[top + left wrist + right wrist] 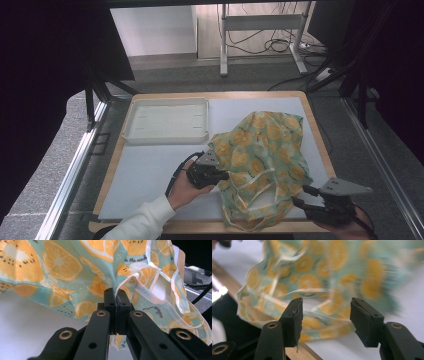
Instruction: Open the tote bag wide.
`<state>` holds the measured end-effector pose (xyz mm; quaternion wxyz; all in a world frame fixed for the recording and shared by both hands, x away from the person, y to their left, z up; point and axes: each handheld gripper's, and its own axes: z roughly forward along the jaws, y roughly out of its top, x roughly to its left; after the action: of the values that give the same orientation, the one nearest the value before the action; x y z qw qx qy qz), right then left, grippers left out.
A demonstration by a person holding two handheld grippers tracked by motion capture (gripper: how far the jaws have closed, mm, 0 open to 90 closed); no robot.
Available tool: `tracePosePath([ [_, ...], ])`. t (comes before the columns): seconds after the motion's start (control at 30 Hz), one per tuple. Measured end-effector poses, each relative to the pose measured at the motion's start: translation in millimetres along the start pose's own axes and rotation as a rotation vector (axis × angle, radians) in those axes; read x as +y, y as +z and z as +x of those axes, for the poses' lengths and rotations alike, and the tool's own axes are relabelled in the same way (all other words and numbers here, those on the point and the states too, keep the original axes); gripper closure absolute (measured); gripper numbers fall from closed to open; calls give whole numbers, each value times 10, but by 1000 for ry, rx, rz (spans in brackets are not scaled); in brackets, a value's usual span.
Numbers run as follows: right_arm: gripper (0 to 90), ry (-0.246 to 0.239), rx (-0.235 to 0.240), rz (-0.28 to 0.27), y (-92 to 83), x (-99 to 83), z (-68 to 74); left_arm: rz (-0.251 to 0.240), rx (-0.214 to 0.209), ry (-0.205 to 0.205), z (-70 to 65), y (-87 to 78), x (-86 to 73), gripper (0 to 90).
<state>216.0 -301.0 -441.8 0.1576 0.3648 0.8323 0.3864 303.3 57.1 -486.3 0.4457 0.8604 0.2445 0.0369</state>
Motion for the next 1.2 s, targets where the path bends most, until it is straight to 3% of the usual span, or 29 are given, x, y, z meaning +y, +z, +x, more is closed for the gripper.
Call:
tracePosePath([
  [0.1, 406, -47, 45, 58, 203, 62, 24, 1, -2, -6, 21, -6, -8, 895],
  [0.37, 367, -116, 170, 184, 603, 160, 21, 2, -4, -24, 52, 4, -28, 895],
  [0.5, 367, -130, 193, 238, 650, 101, 24, 2, -2, -25, 62, -3, -36, 895],
  [0.63, 388, -143, 186, 269, 619, 33, 22, 6, 0, -31, 71, 6, -41, 895],
  [0.83, 558, -213, 179, 325, 679, -31, 39, -1, 2, -34, 79, -6, -48, 895],
  [0.97, 783, -186, 184, 345, 695, -38, 11, -5, 4, -40, 88, -12, -54, 896],
  [1.07, 866, -166, 192, 318, 658, -14, -23, -3, 4, -41, 95, -23, -56, 896],
  [1.2, 882, -146, 183, 258, 584, 55, -32, -6, 7, -41, 95, -46, -57, 896],
])
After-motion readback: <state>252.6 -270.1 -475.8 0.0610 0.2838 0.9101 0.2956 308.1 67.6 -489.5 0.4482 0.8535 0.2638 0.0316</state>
